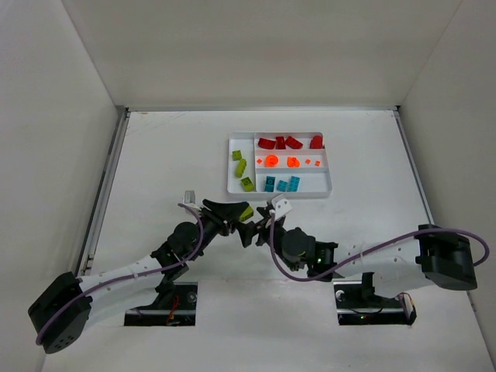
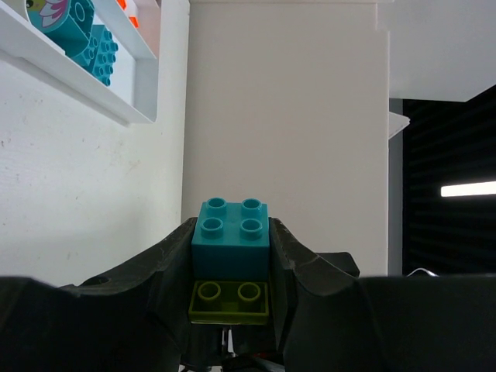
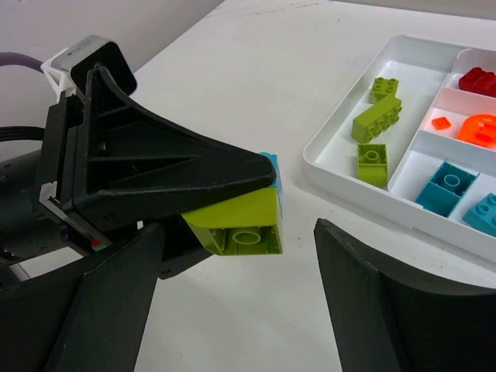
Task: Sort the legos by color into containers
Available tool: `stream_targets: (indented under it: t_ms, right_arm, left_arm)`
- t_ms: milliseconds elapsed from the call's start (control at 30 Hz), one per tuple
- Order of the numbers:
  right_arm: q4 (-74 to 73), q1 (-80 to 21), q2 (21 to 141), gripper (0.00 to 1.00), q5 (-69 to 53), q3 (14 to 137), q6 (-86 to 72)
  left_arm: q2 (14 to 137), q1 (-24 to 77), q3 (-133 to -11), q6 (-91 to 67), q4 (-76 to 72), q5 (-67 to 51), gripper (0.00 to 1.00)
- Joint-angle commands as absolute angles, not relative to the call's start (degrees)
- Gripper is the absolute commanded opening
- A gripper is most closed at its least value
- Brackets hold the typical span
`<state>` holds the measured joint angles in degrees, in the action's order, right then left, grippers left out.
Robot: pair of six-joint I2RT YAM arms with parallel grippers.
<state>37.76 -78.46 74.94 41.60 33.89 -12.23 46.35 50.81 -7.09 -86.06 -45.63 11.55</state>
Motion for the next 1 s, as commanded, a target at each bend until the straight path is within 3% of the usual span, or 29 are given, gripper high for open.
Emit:
stream_targets:
  t_ms: [0,233,500,633,733,867,967]
  right_arm:
    - [43.42,-78.88,76.2,0.83,42.19,36.74,-11.25]
    - [45.7,-78.88,79.19,0.74,42.1,37.97,-10.72]
    - [46.76,-78.88,80.24,0.52,43.15,38.15,-9.85]
    - [47.11,-78.88,79.46,0.46,43.77,37.53,-9.84]
    - [47.29,-78.88,79.01,0.46,43.6,37.35,-9.76]
    - [46.58,-78.88,79.98,0.56,42.89,38.58,-9.41]
    - [47.02,-78.88,81.3,0.56,42.98,39.29,-8.88]
  left_arm:
    - [46.32,51.46,-8.79,-87.89,-48.43,13.01,0.24]
    - [46.05,52.07,-8.61,-88.68,-48.43,13.36,0.24]
    - [46.23,51.81,-8.0,-89.03,-48.43,13.54,0.24]
    - [46.76,52.16,-8.0,-89.03,-48.43,13.54,0.25]
    - [47.11,52.34,-8.17,-89.03,-48.43,13.62,0.26]
    - [47.02,52.86,-8.35,-89.03,-48.43,14.06,0.26]
    - [46.76,52.86,-8.35,-88.86,-48.43,14.5,0.26]
